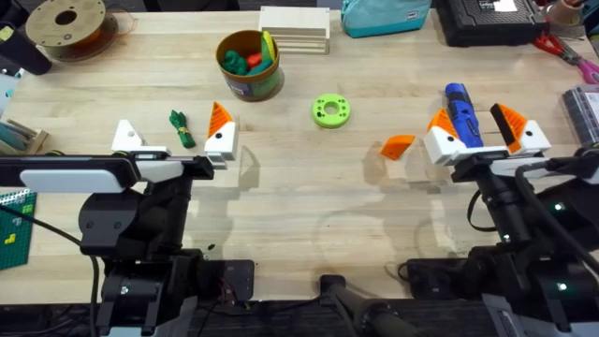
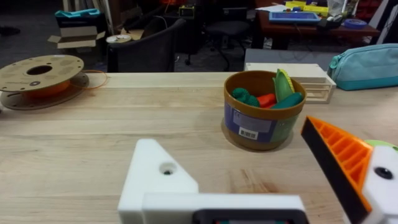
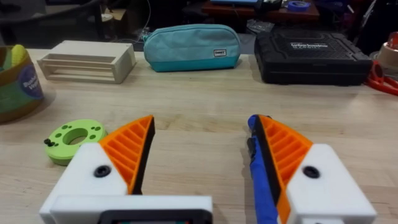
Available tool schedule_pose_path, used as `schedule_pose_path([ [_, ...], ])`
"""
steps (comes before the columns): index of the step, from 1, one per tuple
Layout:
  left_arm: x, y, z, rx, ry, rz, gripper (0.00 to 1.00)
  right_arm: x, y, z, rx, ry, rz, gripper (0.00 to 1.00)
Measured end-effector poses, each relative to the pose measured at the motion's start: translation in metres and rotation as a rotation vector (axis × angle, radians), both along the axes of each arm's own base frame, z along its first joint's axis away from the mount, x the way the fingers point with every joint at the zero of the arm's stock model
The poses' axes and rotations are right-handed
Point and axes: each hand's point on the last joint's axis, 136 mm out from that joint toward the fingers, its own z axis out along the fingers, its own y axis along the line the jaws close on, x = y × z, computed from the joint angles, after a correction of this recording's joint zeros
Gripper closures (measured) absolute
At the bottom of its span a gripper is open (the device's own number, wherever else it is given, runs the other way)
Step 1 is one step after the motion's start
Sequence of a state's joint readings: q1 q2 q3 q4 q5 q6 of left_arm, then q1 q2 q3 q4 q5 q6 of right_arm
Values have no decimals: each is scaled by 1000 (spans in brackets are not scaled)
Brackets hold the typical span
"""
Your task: Pick up the gripper from the table and insert it into the empty holder that is missing its gripper. Then pick up a screw, insert it into the mounting hole, and use the screwdriver to tighten it. Finally, clean up the table by picking up the vegetable and placing it into the bucket.
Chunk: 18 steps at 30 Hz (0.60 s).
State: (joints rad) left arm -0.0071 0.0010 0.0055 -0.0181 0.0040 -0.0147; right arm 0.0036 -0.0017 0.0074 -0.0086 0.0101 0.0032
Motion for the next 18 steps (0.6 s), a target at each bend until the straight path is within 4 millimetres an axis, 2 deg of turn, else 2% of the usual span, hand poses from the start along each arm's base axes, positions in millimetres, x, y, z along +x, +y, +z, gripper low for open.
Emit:
schedule_pose_path([
  [13, 0, 0, 0, -8, 3, 1, 14, 0, 0, -1, 4, 5, 0, 67],
  [16, -4, 0, -8, -38, 75, 3, 14, -2, 0, -3, 36, 35, -4, 66],
  [18, -10, 1, -5, -48, 141, 11, 14, -8, 1, -6, 53, 105, -3, 67],
])
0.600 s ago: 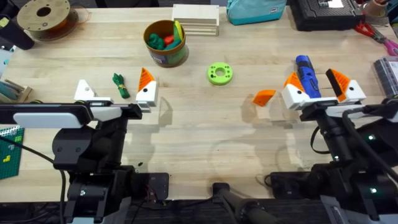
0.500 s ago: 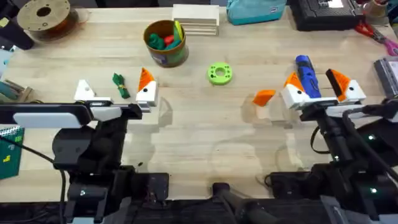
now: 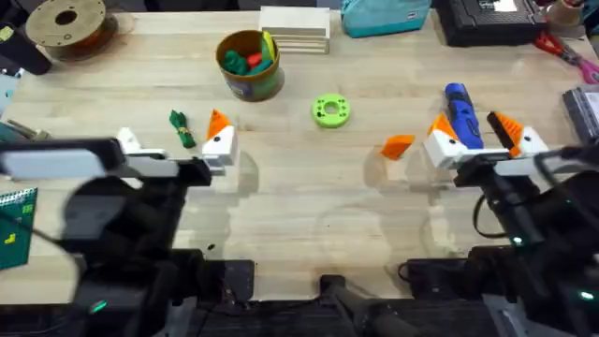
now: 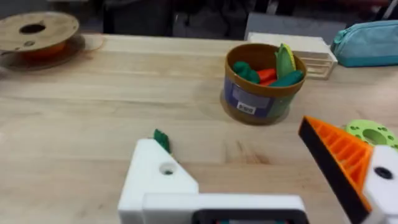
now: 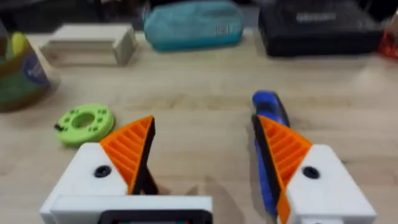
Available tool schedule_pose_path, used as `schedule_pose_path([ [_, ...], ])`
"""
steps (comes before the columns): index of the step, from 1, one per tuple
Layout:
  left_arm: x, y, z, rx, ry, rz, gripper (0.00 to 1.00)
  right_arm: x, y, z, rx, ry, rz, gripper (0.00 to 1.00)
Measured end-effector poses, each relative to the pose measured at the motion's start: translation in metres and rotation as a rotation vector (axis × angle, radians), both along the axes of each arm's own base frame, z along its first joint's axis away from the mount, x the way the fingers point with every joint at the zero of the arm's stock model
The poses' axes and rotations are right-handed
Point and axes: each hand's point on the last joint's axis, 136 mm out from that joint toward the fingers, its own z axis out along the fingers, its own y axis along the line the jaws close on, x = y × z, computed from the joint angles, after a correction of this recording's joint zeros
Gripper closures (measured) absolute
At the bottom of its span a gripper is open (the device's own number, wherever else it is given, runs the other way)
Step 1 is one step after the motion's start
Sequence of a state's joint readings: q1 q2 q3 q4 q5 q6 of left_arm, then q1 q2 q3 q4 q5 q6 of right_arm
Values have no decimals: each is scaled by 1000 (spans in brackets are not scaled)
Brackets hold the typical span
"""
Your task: Pick up the gripper from the table and insert it into the empty holder that is missing its gripper. Then pick up a screw, insert it into the mounting hole, and use the screwdriver to tighten it. Finally, clean up the table by picking up the vegetable and placing it into the bucket.
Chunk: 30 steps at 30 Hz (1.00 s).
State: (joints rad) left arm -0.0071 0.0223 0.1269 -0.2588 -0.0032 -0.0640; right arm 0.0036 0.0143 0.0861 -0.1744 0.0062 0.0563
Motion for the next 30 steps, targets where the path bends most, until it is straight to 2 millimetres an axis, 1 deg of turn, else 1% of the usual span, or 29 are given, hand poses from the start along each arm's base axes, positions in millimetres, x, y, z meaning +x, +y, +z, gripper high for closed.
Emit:
schedule_pose_path([
  [2, -10, 3, 16, -3, 64, 19, 14, -8, 0, 0, 11, 80, -1, 66],
  [3, -15, 5, 29, -4, 91, 27, 13, -13, 0, 5, 16, 121, -1, 65],
  [5, -24, 6, 54, -3, 154, 38, 14, -24, 1, 21, 22, 190, -2, 66],
  [8, -33, 7, 76, -2, 287, 41, 14, -37, 1, 51, 26, 257, -3, 65],
  [11, -32, 7, 88, 1, 413, 41, 14, -44, 1, 75, 26, 336, -2, 66],
  [15, -21, 7, 96, 2, 504, 42, 14, -38, 1, 102, 26, 348, -2, 65],
  [17, -16, 7, 94, 2, 530, 43, 14, -35, 1, 106, 26, 347, -2, 66],
  [19, -14, 7, 88, 3, 558, 43, 19, -37, 1, 102, 26, 368, -3, 66],
  [20, -13, 6, 87, -2, 566, 41, 134, -39, 1, 100, 26, 378, -3, 66],
  [21, -12, 6, 85, -1, 572, 42, 280, -39, 1, 99, 26, 379, -3, 66],
  [23, -10, 6, 84, 0, 576, 41, 610, -39, 1, 99, 26, 379, -3, 64],
  [24, -10, 6, 84, 1, 578, 40, 754, -39, 1, 99, 26, 380, -3, 64],
  [25, -10, 6, 84, 9, 578, 40, 667, -39, 1, 99, 26, 379, -3, 65],
  [28, -9, 6, 84, 6, 577, 38, 182, -39, 1, 99, 26, 380, -3, 66],
  [29, -9, 6, 84, 4, 576, 39, 65, -39, 1, 99, 26, 379, -3, 65],
  [30, -9, 5, 84, 2, 577, 36, 28, -39, 1, 99, 26, 379, -3, 65],
])
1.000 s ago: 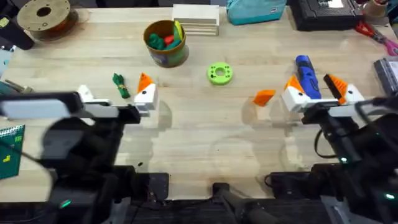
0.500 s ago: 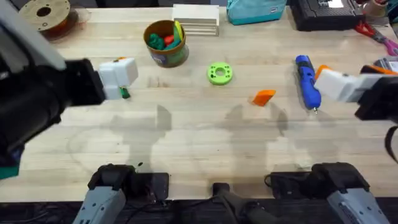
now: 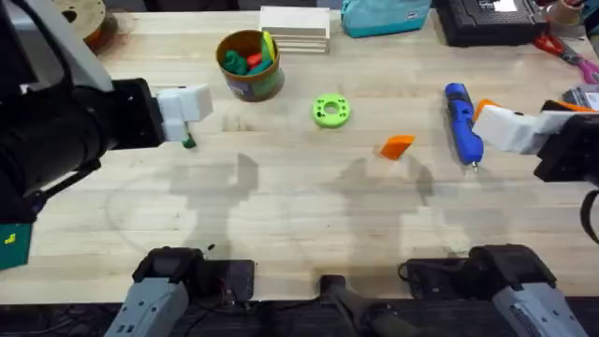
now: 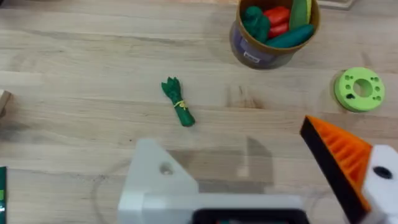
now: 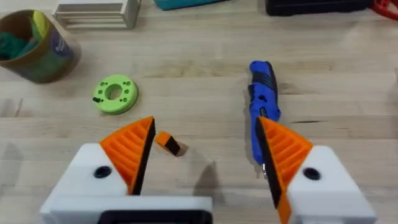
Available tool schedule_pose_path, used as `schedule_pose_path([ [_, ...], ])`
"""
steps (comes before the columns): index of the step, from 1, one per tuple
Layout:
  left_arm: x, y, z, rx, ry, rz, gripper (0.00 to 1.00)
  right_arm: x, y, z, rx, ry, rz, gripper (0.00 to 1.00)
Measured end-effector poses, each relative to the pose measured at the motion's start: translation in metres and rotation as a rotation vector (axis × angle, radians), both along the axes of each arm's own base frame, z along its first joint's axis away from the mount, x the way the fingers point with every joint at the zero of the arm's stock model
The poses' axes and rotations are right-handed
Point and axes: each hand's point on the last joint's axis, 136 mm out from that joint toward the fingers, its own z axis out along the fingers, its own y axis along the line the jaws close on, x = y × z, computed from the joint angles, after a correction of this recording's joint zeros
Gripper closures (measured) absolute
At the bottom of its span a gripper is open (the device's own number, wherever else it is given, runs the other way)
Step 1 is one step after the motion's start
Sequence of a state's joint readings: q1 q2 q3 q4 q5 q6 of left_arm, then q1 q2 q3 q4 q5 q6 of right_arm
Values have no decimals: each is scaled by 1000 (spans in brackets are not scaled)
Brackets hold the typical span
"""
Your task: Pick up the gripper from the table and insert it into the empty holder that is missing its gripper. Then pick up a screw, insert it into the mounting hole, and use the screwdriver to tighten it. Finally, clean up the table by picking up the vegetable and placing it into the bucket.
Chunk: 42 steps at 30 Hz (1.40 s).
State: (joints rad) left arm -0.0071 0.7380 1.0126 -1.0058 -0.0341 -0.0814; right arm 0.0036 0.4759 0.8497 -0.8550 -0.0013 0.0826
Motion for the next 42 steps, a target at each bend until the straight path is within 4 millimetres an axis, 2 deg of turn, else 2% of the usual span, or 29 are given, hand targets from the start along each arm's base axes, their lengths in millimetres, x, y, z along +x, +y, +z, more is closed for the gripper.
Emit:
schedule_pose_path([
  [8, 1, -6, 1, -25, -6, -28, 14, 0, 0, 0, 0, 0, 0, 66],
  [16, -23, -11, -23, -45, 132, -44, 14, 0, 0, 0, 0, 0, 0, 66],
  [19, -23, -12, -22, -51, 130, -51, 14, 0, 0, 0, 0, 0, 0, 66],
  [21, -9, -15, -10, -60, 54, -63, 14, 0, 0, 0, 0, 0, 0, 65],
  [26, 45, -28, 28, -74, -279, -143, 14, 0, 0, 0, 0, 0, 0, 66],
  [29, 56, -42, 19, -84, -412, -221, 14, 0, 0, 0, 0, 0, 0, 65],
  [35, 43, -74, -10, -107, -611, -364, 14, 0, 0, 0, 0, 0, 0, 63],
  [42, 19, -76, -28, -125, -746, -376, 14, 0, 0, 0, 0, 0, 0, 66],
])
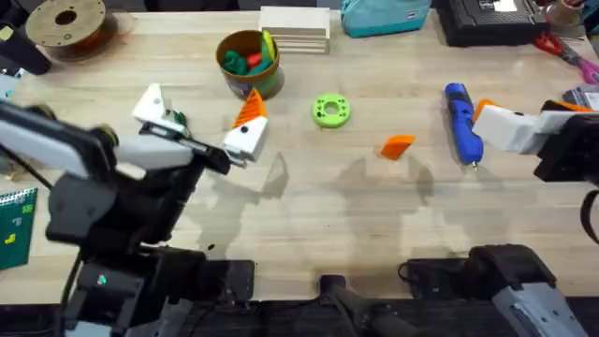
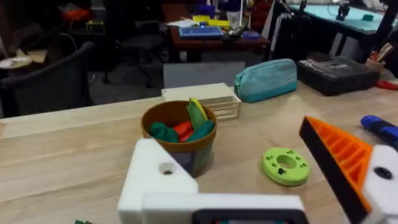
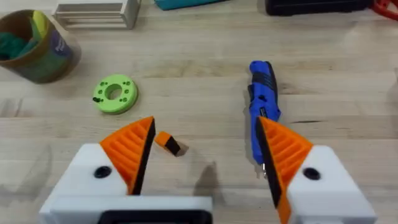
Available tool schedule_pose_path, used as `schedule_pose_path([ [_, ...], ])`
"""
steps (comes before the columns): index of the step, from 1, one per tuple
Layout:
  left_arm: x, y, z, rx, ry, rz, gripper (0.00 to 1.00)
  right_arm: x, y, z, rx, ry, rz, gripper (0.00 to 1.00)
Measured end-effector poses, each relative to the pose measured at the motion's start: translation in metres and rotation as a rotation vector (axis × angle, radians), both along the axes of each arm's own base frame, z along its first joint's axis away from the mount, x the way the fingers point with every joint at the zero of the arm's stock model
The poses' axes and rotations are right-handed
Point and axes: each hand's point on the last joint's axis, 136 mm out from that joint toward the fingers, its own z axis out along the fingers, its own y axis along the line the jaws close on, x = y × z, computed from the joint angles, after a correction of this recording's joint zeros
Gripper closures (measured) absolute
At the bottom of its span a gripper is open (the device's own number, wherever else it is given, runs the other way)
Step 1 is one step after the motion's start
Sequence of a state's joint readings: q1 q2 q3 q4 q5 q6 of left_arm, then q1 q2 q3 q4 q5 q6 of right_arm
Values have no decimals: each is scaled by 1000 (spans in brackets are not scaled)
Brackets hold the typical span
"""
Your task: Pick up the gripper from the table and insert it into the empty holder that is missing its gripper. Then pick up a screw, insert it into the mounting hole, and use the screwdriver to tighten it. Finally, clean up the table by picking up the vegetable and placing it into the bucket.
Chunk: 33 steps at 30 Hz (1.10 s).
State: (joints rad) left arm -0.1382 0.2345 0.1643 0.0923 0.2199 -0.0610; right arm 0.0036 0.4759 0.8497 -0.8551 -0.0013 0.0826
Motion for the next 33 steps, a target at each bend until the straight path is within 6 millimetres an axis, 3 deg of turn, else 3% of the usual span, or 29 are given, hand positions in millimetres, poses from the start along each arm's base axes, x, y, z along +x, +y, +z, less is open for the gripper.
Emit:
schedule_pose_path([
  [10, -13, 6, -8, -28, -111, 22, 15, 0, 0, 0, 0, 0, 0, 65],
  [17, -10, 5, -32, -54, -21, 20, 15, 0, 0, 0, 0, 0, 0, 65],
  [24, -15, -8, -61, -46, 102, -58, 15, 0, 0, 0, 0, 0, 0, 66],
  [33, -17, -12, -61, -46, 105, -82, 14, 0, 0, 0, 0, 0, 0, 65],
])
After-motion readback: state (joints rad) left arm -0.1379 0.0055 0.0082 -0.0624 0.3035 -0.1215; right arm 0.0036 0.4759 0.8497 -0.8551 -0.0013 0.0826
